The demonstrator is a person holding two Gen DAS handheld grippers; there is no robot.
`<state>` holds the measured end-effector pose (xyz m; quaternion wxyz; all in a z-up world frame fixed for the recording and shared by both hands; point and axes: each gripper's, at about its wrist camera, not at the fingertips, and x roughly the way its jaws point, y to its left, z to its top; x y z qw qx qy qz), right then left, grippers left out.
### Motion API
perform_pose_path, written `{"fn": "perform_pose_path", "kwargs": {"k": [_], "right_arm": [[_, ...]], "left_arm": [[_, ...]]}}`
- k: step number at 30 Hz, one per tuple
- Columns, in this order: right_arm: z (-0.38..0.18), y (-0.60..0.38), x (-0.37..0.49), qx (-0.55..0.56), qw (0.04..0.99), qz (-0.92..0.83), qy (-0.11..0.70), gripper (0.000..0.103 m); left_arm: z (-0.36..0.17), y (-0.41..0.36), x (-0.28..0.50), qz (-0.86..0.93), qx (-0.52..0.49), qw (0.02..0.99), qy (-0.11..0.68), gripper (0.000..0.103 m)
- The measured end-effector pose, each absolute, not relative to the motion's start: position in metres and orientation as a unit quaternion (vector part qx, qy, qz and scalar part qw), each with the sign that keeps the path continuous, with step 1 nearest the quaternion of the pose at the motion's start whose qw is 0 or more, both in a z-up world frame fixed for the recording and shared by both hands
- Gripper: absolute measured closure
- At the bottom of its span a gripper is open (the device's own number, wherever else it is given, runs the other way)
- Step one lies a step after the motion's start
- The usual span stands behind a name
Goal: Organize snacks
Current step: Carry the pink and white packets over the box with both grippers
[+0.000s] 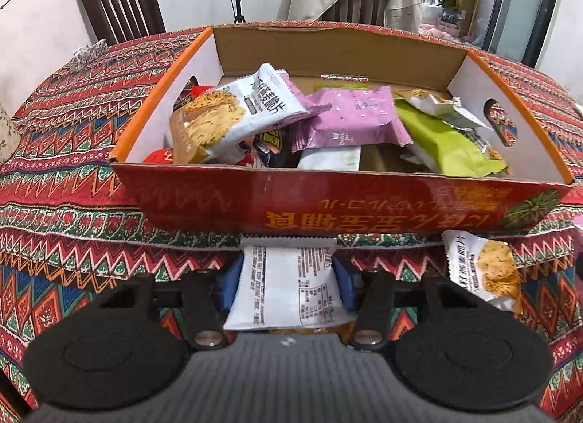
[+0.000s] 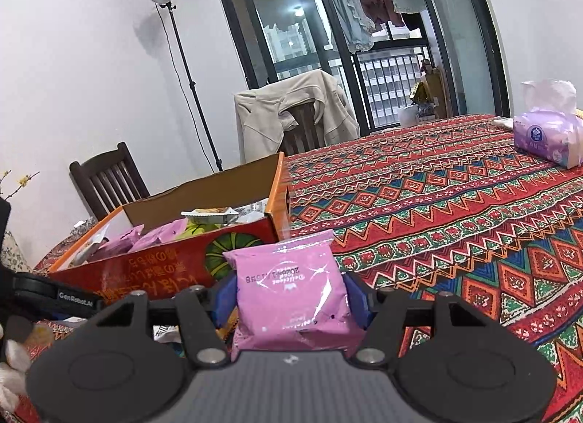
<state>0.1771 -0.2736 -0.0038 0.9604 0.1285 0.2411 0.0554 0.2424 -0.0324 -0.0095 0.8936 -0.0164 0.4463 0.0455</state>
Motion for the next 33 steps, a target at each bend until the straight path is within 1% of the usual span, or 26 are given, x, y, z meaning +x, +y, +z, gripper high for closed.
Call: {"fn": "perform_pose_path", "kwargs": {"k": [1,14,22,27,33], "right_arm": [[-0.004,-0.273,0.177,0.129,0.96,0.055,0.241,0.042],[-0.002,-0.273,0.174,0.124,0.963,0.054,0.232,0.042],[0.002,-0.27,0.164,0.113,0.971,0.058,0.203,0.042],[0.013,-0.258,0.156,0.078,0.98,0.06,0.172,0.042],[0.035,-0.246,0.162,0.061,0.983,0.073,0.157,0.042]], "left_arm": [[-0.008,-0.031,0.24,0.042,-0.021,0.896,0.441,0.052],[0.018,-0.03,0.204,0.024,-0.025,0.925,0.379,0.052],[0.036,-0.03,0.183,0.003,-0.03,0.94,0.34,0.052],[0.051,-0.033,0.175,0.007,-0.024,0.955,0.295,0.052],[0.066,-0.036,0.184,0.005,-0.029,0.963,0.268,0.052]]}}
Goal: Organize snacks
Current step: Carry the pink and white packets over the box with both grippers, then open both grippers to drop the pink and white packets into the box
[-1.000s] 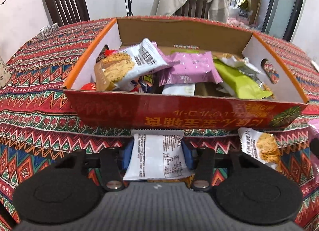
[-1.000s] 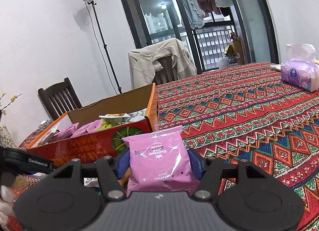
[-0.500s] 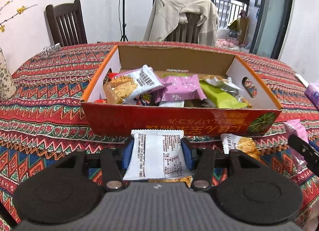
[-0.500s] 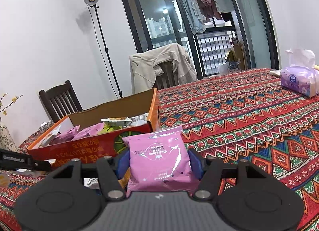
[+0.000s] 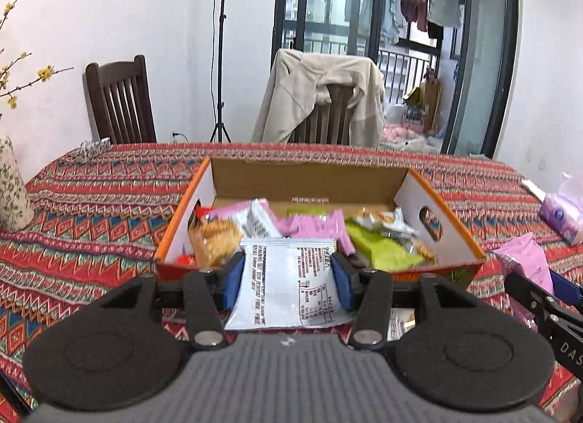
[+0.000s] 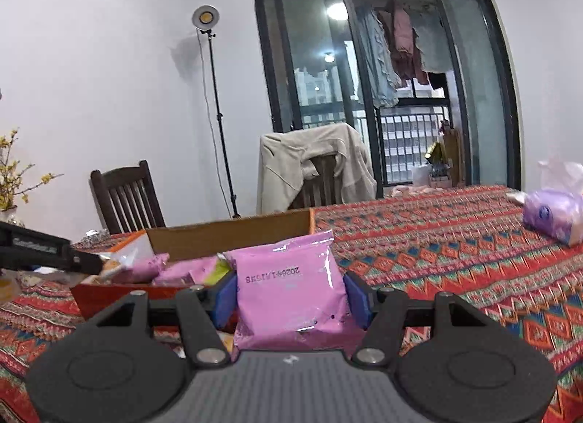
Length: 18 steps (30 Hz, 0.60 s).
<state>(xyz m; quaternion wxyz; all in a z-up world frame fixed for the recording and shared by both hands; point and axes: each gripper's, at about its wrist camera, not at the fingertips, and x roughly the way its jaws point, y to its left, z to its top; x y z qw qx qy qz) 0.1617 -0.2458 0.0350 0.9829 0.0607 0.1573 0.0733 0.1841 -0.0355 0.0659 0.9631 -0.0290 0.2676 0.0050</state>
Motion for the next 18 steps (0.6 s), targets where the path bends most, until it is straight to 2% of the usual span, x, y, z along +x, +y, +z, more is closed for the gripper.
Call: {"fn": "perform_pose_path", "kwargs": {"k": [11,18], "right_arm": [[0.077,-0.204,0.215,0.032,0.985,0.099,0.139,0.042],[0.081,-0.182,0.264,0.031,0.984,0.099,0.144,0.042]], "left_arm": [[0.072,-0.027,0.229,0.021,-0.06,0.966,0.25,0.052],[0.067,-0.02,0.266,0.049,-0.069,0.967,0.241,0.052]]}}
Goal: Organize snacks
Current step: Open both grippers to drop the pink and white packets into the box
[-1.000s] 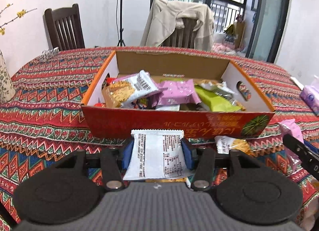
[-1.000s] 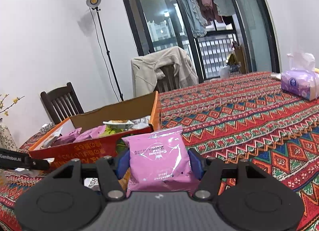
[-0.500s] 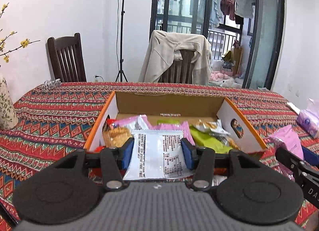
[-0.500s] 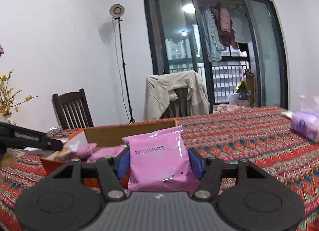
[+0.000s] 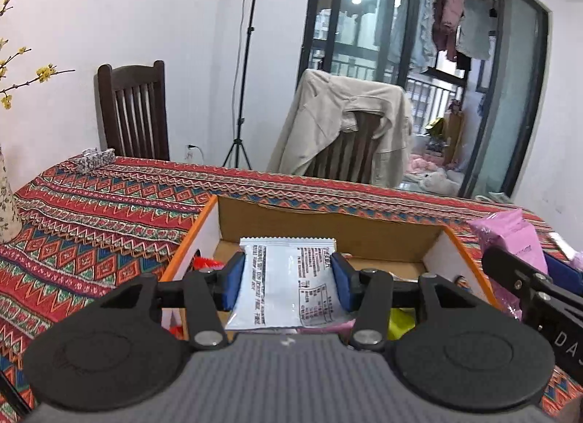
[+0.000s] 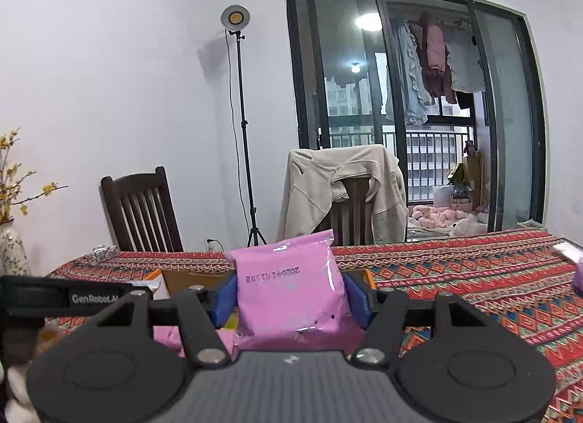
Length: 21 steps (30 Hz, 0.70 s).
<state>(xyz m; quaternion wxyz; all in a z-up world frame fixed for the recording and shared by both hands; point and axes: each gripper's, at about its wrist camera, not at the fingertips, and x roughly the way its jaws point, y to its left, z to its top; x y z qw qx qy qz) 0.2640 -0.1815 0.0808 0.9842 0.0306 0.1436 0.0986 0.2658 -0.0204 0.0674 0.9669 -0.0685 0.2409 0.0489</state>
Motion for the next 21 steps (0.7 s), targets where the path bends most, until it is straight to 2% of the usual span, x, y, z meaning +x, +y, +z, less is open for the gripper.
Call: {"fn": "perform_pose_path", "kwargs": {"k": [6,11,15,17,18,19,20,21], "right_arm": [[0.058,-0.179,0.29,0.044,0.984,0.095,0.144,0.042],[0.043,-0.184,0.297,0.036,0.98,0.102,0.167,0.042],[0.037,-0.186,0.297,0.034,0.978,0.103,0.181,0.041],[0.035,-0.187,0.295,0.037,0.977,0.105,0.182,0.039],[0.035,-0.188,0.295,0.038,0.977,0.106,0.181,0.031],[0.035,-0.19,0.294,0.04,0.977,0.106,0.18,0.015],[0.035,-0.191,0.294,0.043,0.977,0.108,0.177,0.007],[0.035,-0.193,0.293,0.047,0.978,0.108,0.174,0.0]], "left_arm": [[0.05,-0.013,0.283,0.063,-0.073,0.971,0.218,0.052],[0.032,-0.009,0.292,0.065,-0.062,0.967,0.24,0.052],[0.03,-0.004,0.286,0.064,-0.069,0.969,0.228,0.051],[0.03,-0.004,0.282,0.064,-0.073,0.971,0.219,0.046],[0.03,-0.002,0.281,0.062,-0.076,0.972,0.213,0.033],[0.03,-0.002,0.279,0.063,-0.082,0.973,0.206,0.013],[0.03,-0.001,0.276,0.069,-0.088,0.974,0.196,0.002],[0.03,0.0,0.273,0.077,-0.092,0.975,0.184,0.0]]}}
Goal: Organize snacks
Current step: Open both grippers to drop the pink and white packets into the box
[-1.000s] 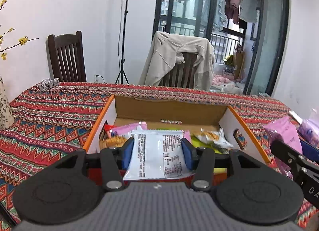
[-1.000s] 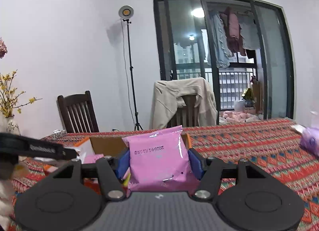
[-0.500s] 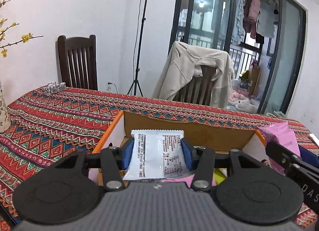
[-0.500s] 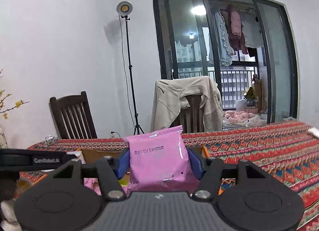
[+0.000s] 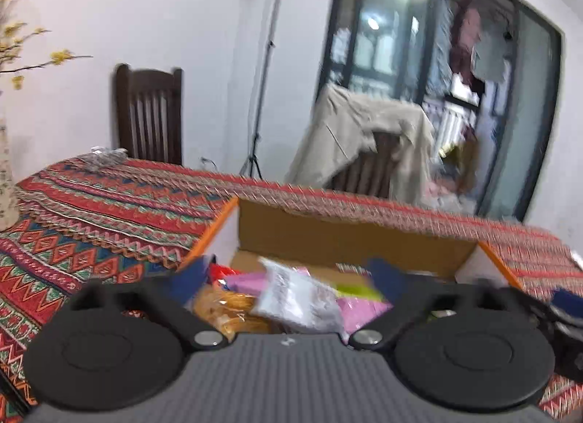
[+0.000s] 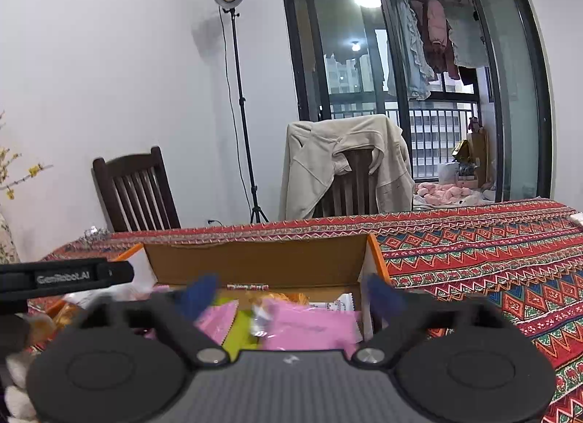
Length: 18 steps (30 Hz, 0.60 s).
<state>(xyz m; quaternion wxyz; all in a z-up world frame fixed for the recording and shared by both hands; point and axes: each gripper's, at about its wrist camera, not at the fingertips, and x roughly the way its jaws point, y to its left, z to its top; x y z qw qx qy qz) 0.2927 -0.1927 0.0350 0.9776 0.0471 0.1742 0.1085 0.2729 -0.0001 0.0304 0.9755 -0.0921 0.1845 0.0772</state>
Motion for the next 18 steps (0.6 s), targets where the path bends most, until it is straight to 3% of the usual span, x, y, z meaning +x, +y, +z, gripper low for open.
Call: {"fn": "perform_pose_path", "kwargs": {"k": [18], "right_arm": [[0.055,-0.192,0.276,0.039,0.98,0.098,0.17,0.0]], "left_arm": [[0.055,0.002,0.263,0.081,-0.111,0.977,0.164,0.0]]}}
